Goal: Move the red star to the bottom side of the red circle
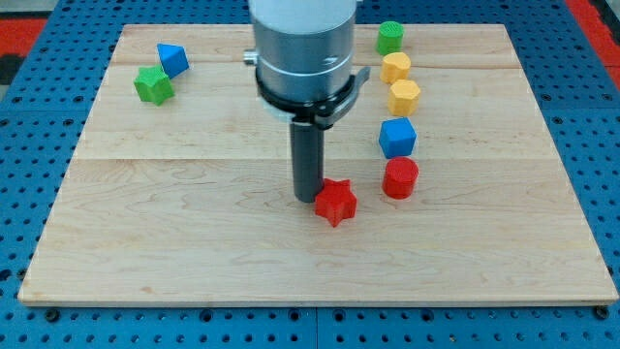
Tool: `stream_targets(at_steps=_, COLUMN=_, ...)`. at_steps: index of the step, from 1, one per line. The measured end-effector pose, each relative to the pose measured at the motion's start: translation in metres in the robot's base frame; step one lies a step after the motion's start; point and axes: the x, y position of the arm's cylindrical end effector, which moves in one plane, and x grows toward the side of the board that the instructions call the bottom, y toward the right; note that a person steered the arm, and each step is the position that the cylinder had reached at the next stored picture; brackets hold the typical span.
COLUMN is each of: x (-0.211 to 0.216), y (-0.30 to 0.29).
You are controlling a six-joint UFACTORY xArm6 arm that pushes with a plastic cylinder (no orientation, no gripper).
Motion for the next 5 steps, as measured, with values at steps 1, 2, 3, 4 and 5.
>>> stream_targets(at_steps=1, x=0.021, y=0.019)
stream_targets(at_steps=2, x=0.034, y=0.058)
stream_targets(at_steps=3, x=0.035, y=0.054)
stream_targets(at_steps=4, x=0.025, y=0.02)
stream_targets(at_steps=5, x=-0.03, y=-0.093)
